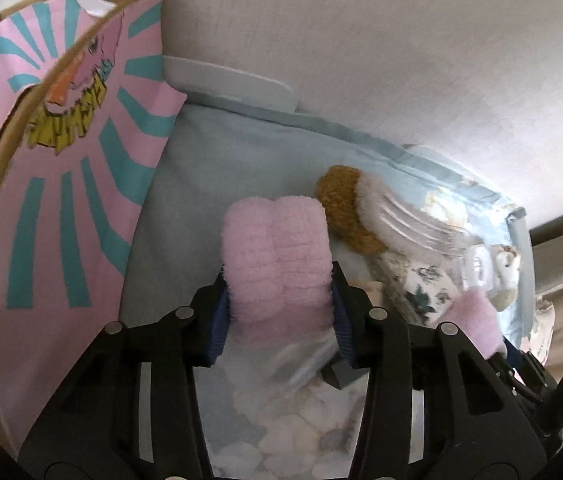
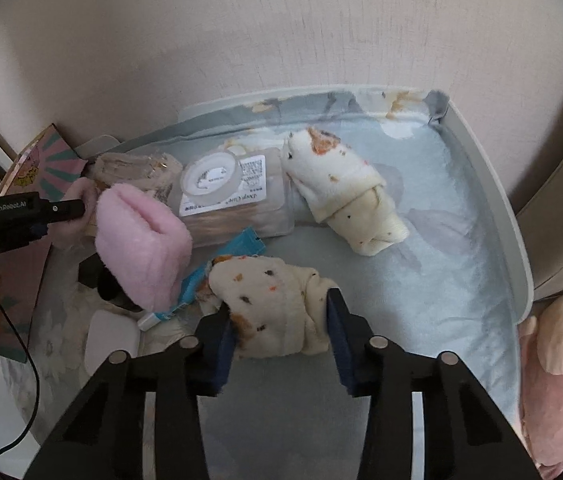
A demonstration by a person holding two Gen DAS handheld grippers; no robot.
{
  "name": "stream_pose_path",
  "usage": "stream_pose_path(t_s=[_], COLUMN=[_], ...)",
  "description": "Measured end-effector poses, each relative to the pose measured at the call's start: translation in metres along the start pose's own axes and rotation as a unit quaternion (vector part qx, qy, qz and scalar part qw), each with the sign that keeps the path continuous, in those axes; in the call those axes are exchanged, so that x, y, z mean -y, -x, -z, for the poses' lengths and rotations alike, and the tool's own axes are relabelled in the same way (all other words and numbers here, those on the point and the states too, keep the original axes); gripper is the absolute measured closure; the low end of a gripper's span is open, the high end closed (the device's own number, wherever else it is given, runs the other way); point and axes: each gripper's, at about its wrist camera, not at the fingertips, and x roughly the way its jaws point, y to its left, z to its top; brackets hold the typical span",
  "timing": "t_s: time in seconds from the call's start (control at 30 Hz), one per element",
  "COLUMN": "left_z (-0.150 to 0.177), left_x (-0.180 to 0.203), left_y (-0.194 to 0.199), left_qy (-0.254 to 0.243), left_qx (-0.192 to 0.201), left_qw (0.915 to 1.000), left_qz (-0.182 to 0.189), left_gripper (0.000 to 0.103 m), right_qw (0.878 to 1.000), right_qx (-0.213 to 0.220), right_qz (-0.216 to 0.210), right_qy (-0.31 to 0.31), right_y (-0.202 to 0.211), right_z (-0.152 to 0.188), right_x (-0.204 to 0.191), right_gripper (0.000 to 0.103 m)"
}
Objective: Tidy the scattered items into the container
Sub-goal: 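Grasp the pink fuzzy sock with the left tool while the right tool grasps the white rolled sock, then carry both socks over the cardboard box and open both tools to drop them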
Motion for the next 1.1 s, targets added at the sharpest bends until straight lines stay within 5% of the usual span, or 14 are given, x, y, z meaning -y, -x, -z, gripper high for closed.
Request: stream_pose_path(t_s=[0.37, 0.6, 0.9, 1.1], left_z=[0.005, 0.005, -0.002, -0.001], left_x=[0.026, 0.008, -0.039, -0.063], left_y=[0.090, 0.150, 0.229, 0.254], left_qy=[-0.020, -0.022, -0.010, 0.012], left_qx=[0.037, 0.066, 0.108, 0.133], left_qw=[0.9990, 0.9974, 0.9941, 0.9910], left_qz=[0.016, 0.015, 0.005, -0.011], left_gripper=[0.063, 0.063, 0.063, 0.063], right_qw=[0.999, 0.998, 0.985, 0.974], right_qx=[0.037, 0.055, 0.088, 0.071], right_qz=[0.010, -0.008, -0.063, -0.100], right_qy=[0.007, 0.041, 0.136, 0.192], right_y=[0.059, 0.101, 0.136, 0.131], right_z=[-0.015, -0.035, -0.086, -0.120], right_x=[-0.011, -0.039, -0.117, -0.178], right_gripper=[0.066, 0.066, 0.066, 0.066])
